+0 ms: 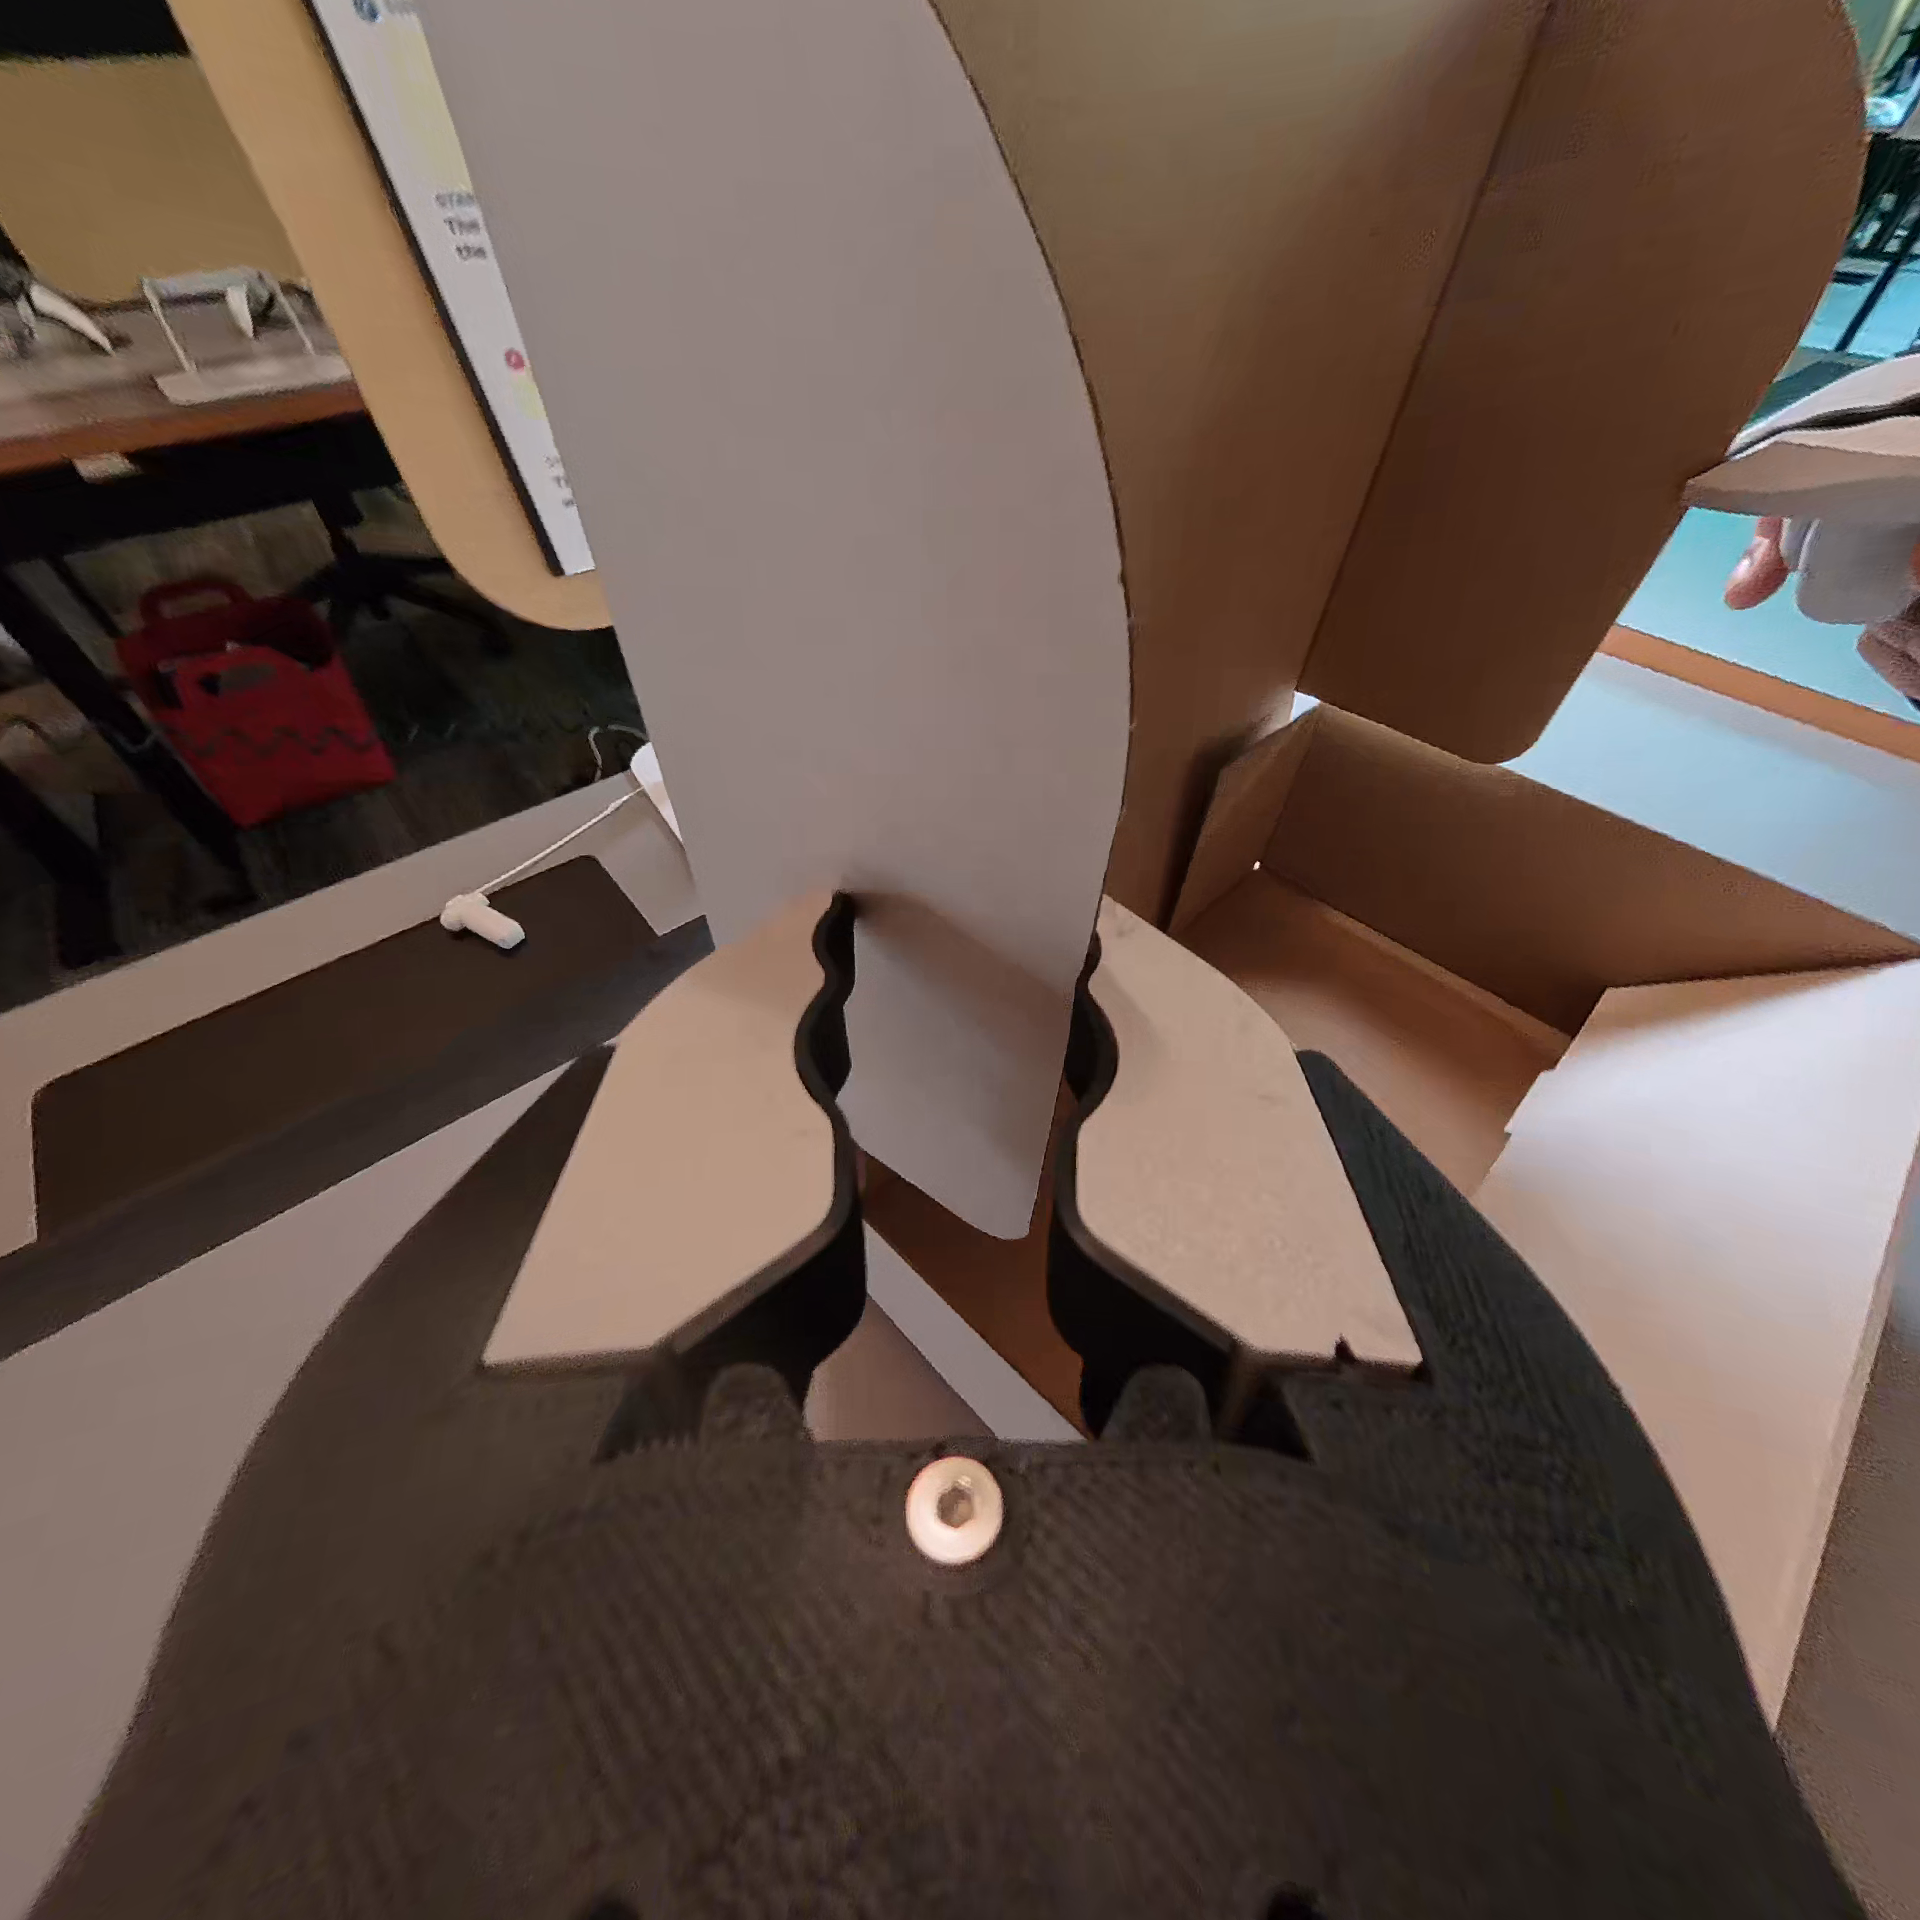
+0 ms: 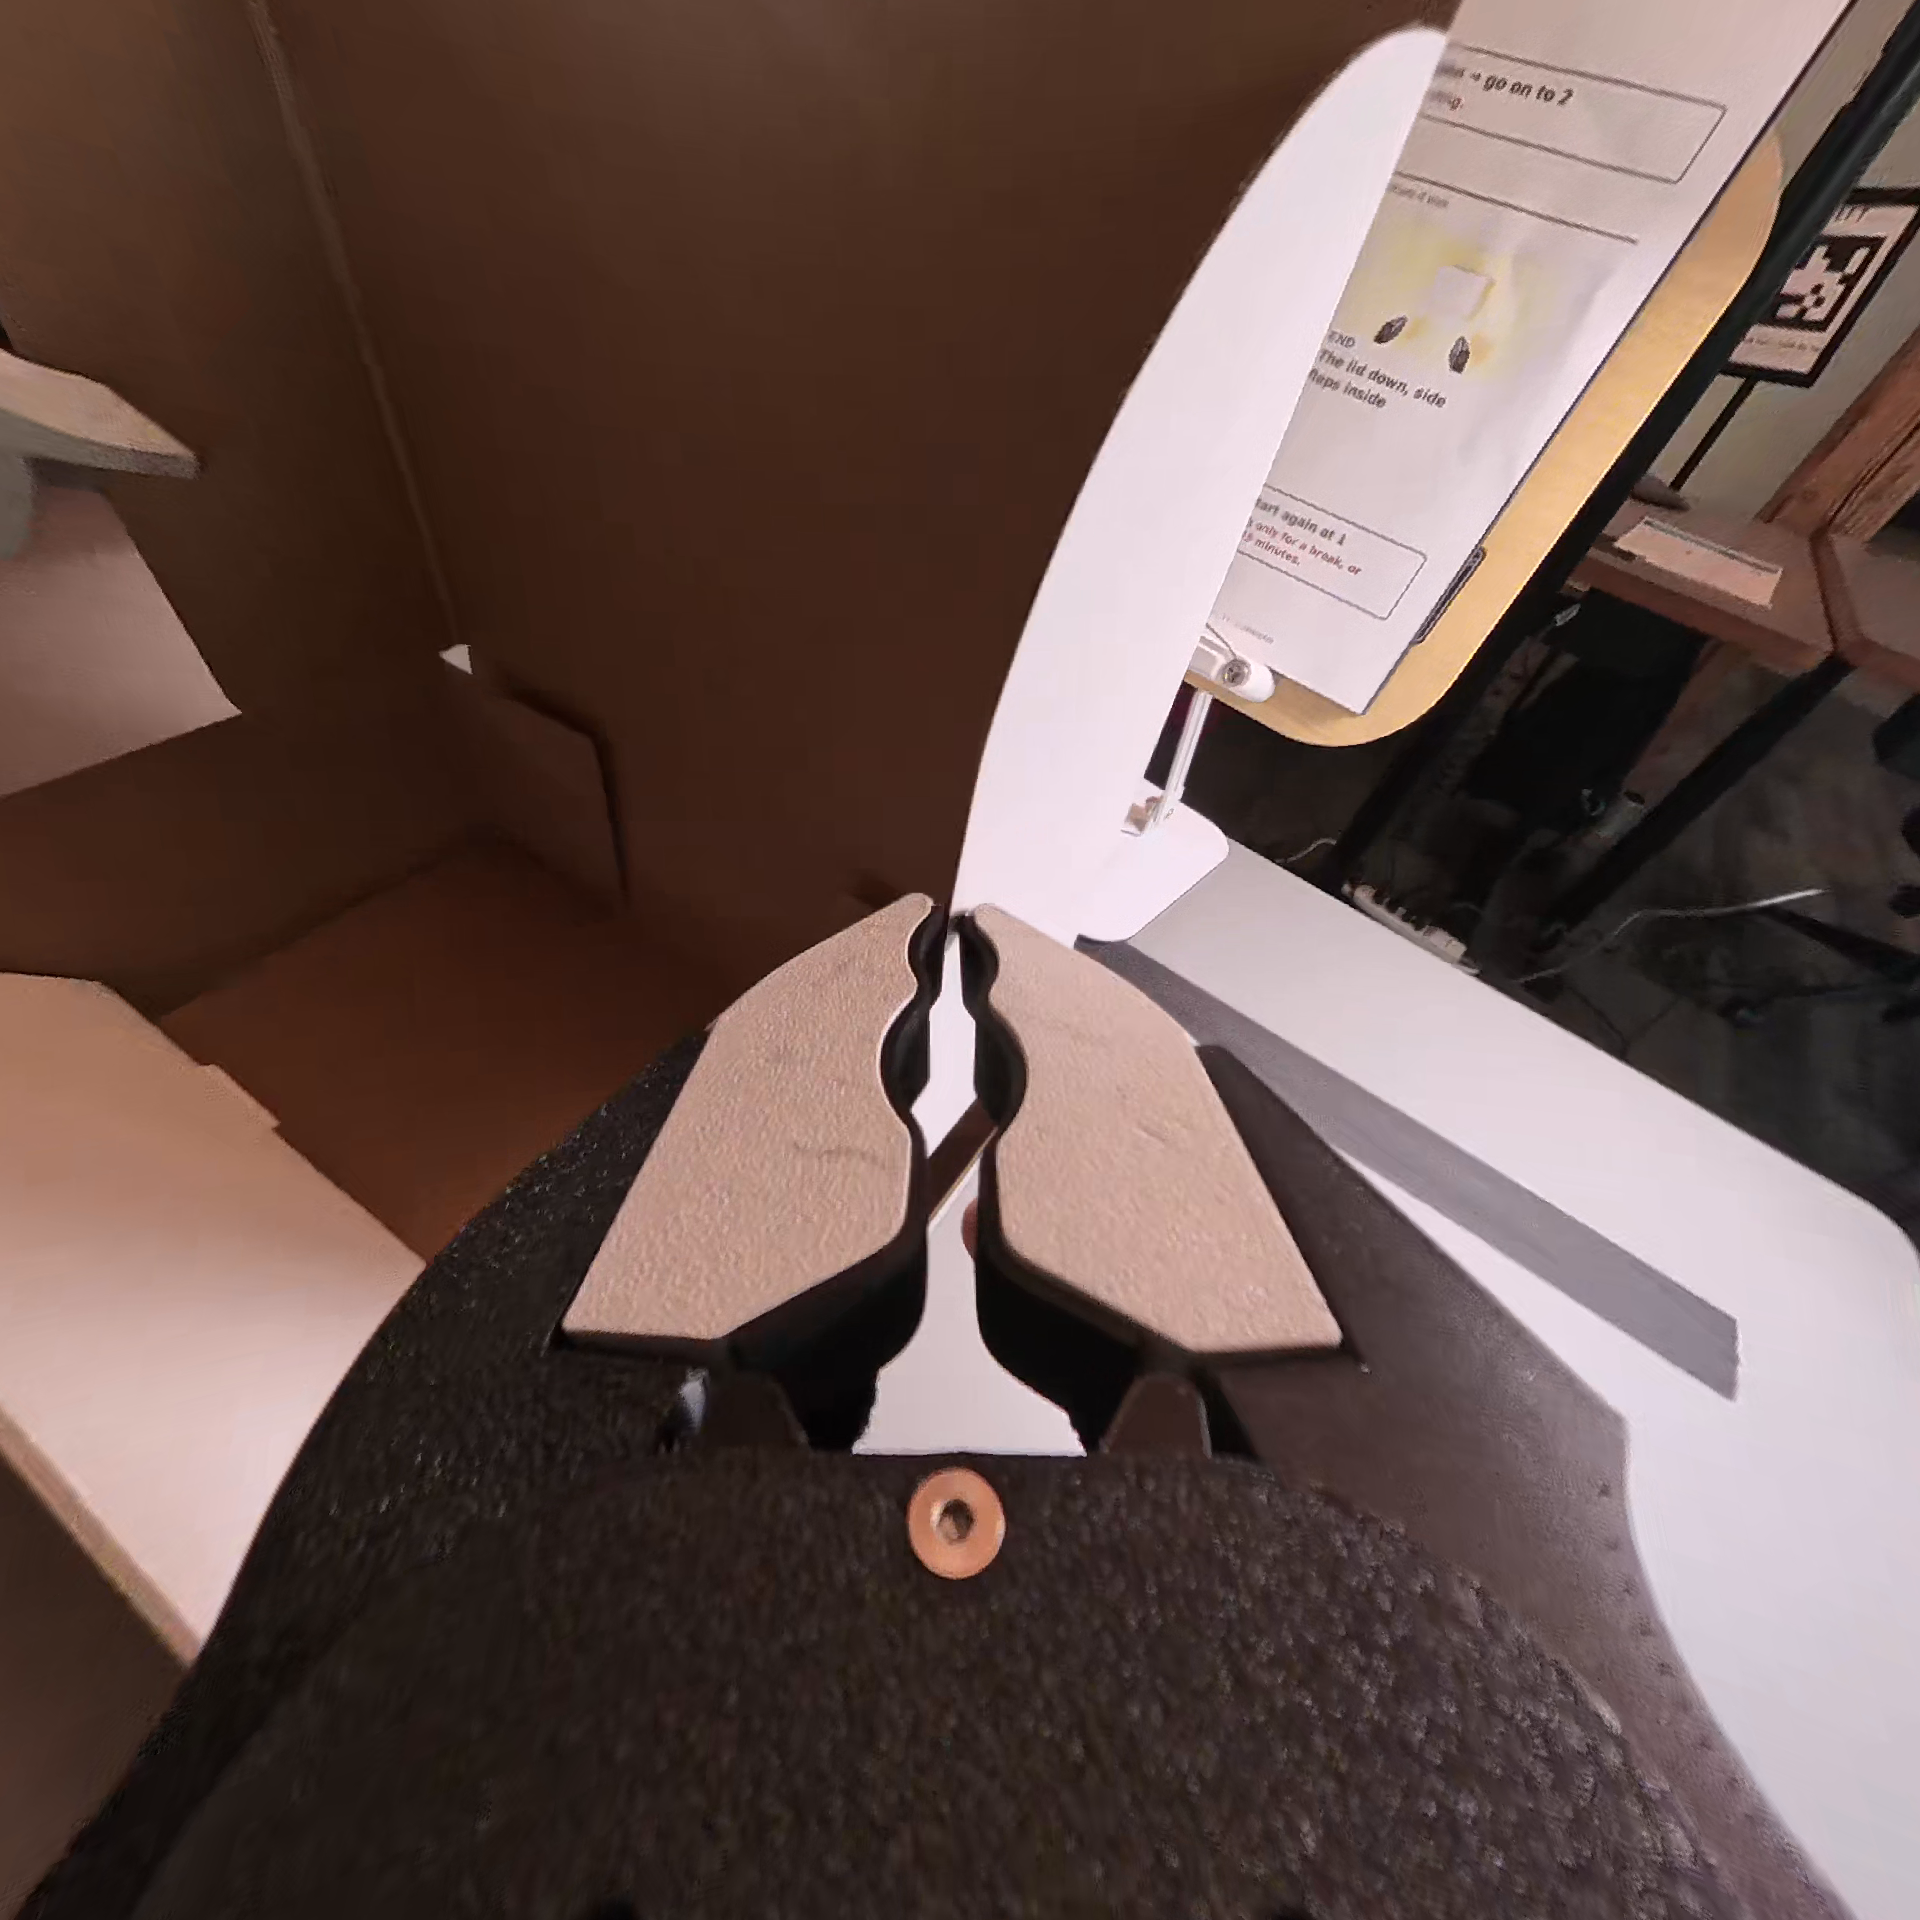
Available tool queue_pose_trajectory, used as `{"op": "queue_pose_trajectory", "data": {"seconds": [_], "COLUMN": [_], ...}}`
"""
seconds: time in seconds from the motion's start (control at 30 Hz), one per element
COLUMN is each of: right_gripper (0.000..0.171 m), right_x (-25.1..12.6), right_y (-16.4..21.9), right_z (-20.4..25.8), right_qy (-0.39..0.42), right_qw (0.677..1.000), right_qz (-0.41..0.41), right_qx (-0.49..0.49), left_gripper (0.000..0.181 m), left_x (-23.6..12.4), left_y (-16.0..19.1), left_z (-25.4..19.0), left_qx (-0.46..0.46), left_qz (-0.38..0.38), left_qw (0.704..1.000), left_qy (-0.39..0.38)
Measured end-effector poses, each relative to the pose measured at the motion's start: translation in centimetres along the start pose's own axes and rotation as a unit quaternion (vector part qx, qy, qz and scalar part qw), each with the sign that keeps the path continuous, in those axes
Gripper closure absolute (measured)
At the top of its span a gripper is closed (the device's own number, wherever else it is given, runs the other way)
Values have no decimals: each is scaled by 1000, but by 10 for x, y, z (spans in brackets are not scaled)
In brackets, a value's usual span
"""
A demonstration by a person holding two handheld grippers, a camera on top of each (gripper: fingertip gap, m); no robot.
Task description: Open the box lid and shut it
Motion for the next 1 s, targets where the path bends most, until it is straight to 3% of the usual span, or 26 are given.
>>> {"op": "queue_pose_trajectory", "data": {"seconds": [0.2, 0.3, 0.43, 0.57, 0.77, 0.87, 1.0], "right_gripper": [169, 168, 147, 132, 118, 114, 112], "right_x": [-30, -43, -64, -82, -60, -40, -44], "right_y": [39, 52, 46, 17, -39, -47, -53], "right_z": [25, 31, 36, 26, -5, -19, -40], "right_qy": [18, -6, -53, -50, -44, 39, 118], "right_qw": [999, 999, 997, 997, 999, 999, 991], "right_qz": [-18, -32, -22, -31, -25, -12, -37], "right_qx": [-36, -40, -50, -55, -7, -19, -46], "left_gripper": [145, 131, 125, 126, 124, 120, 117], "left_x": [-27, -43, -77, -96, -76, -58, -49], "left_y": [36, 45, 38, 18, -28, -35, -31], "left_z": [-18, -23, -28, -30, -14, -8, -11], "left_qx": [37, 10, -1, 16, 8, -11, 4], "left_qz": [2, -5, -58, -95, -107, -91, -79], "left_qw": [997, 994, 993, 993, 994, 996, 997], "left_qy": [64, 108, 104, 66, 7, -4, -23]}}
Point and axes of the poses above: each gripper's, where its closed fingertips meet, x out along the fingers, y out of its underside, z = x × y across the jaws, the point moved 10 cm from there along -x, back along the fingers, and after that the axes turned 1 degree about -y, right-handed, at the moved point
